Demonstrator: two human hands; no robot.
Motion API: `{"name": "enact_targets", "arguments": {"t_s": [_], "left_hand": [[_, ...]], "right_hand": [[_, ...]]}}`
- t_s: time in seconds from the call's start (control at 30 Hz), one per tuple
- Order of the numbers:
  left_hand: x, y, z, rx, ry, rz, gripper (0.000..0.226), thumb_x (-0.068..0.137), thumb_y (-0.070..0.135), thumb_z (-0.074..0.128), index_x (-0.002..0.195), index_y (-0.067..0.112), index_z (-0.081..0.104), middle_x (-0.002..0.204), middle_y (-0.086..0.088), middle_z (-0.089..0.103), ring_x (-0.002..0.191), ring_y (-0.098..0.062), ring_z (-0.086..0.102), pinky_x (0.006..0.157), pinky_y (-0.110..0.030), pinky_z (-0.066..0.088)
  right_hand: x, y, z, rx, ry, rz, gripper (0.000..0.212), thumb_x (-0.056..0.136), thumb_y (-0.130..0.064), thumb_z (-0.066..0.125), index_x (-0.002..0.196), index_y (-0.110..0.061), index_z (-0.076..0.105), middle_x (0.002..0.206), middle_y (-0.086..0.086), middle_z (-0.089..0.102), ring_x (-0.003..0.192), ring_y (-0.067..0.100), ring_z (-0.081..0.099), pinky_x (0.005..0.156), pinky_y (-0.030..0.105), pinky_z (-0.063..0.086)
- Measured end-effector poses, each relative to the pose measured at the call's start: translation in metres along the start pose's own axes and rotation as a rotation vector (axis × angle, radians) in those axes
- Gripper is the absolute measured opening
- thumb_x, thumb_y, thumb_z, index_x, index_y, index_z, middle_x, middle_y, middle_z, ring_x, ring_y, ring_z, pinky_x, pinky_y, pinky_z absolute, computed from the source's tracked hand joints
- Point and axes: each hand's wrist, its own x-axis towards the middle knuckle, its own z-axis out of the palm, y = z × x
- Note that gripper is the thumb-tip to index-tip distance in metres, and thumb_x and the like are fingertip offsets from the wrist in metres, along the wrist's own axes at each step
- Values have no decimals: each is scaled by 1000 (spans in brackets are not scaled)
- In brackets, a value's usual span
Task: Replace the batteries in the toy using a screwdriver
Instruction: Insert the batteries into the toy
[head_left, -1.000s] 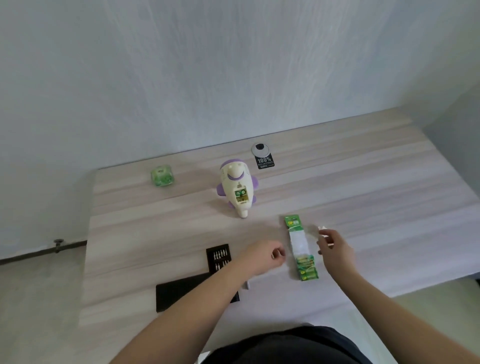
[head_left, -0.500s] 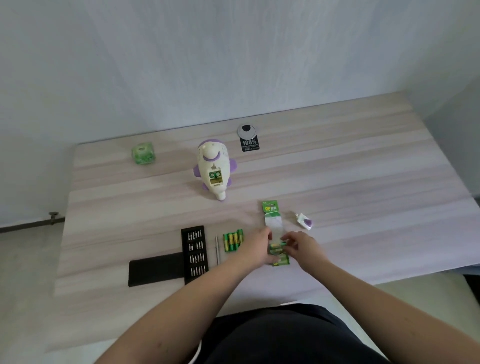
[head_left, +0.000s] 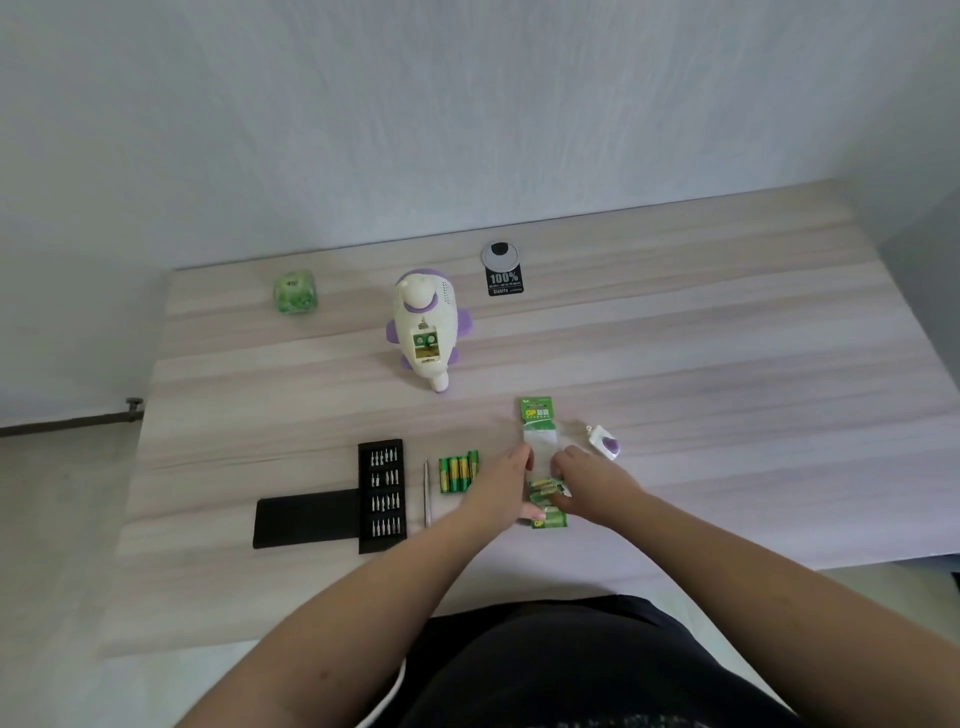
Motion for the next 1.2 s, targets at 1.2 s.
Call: {"name": "enact_targets", "arguments": {"t_s": [1.2], "left_hand": [[-52, 6, -81, -608, 445, 194, 29, 83, 14, 74, 106, 30, 67, 92, 6, 63, 74, -3, 57, 72, -17, 48]], "right_hand": [[-39, -66, -57, 1342, 336, 35, 15, 93, -2, 57, 104, -7, 66, 86, 10, 73, 78, 17, 72, 74, 22, 56]]}}
